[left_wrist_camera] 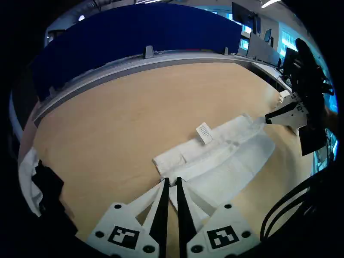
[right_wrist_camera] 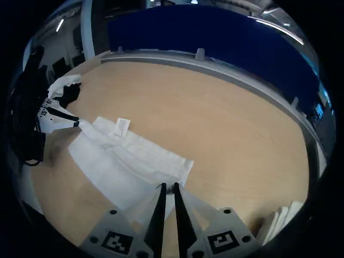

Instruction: Fold towel

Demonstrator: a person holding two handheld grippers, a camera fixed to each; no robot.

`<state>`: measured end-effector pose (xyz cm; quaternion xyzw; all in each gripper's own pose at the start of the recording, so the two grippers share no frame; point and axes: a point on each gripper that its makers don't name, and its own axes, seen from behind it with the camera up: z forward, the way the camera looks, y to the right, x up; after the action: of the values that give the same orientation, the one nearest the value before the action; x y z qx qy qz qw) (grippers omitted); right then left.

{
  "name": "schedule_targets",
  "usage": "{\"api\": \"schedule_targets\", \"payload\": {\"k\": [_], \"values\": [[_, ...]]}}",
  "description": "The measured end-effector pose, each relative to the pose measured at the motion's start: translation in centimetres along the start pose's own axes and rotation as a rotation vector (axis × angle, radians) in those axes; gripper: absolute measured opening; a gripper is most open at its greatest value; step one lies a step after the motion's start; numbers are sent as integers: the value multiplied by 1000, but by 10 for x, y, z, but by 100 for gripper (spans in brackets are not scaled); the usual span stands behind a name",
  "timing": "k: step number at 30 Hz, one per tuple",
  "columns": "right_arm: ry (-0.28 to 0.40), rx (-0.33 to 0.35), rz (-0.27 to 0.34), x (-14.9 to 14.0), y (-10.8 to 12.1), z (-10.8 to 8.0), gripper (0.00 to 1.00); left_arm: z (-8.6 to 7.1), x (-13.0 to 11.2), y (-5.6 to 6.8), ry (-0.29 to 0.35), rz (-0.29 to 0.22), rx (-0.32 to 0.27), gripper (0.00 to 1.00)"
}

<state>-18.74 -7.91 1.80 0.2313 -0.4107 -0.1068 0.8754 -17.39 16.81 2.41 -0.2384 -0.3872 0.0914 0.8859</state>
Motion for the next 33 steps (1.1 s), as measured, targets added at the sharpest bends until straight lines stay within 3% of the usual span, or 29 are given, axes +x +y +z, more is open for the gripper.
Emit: {"api": "schedule_targets", "payload": {"k": [9, 13, 23, 25, 29, 31, 33], "values": [[-11, -25, -20, 0, 5, 12, 17, 12, 3, -9, 0, 37, 37, 19], [-6, -50, -24, 2, 12, 15, 23, 15, 5, -12, 3, 35, 49, 25], [25, -120, -35, 14, 28, 15, 65, 15, 12, -22, 18, 47, 78, 40], [29, -125, -33, 14, 29, 14, 70, 13, 13, -22, 20, 46, 78, 50], [35, -114, -21, 13, 26, 12, 95, 10, 13, -18, 22, 28, 57, 74], [38, -111, -13, 13, 25, 10, 100, 8, 12, -16, 21, 17, 47, 87], [41, -110, -6, 12, 24, 9, 100, 7, 11, -15, 20, 9, 40, 92]]}}
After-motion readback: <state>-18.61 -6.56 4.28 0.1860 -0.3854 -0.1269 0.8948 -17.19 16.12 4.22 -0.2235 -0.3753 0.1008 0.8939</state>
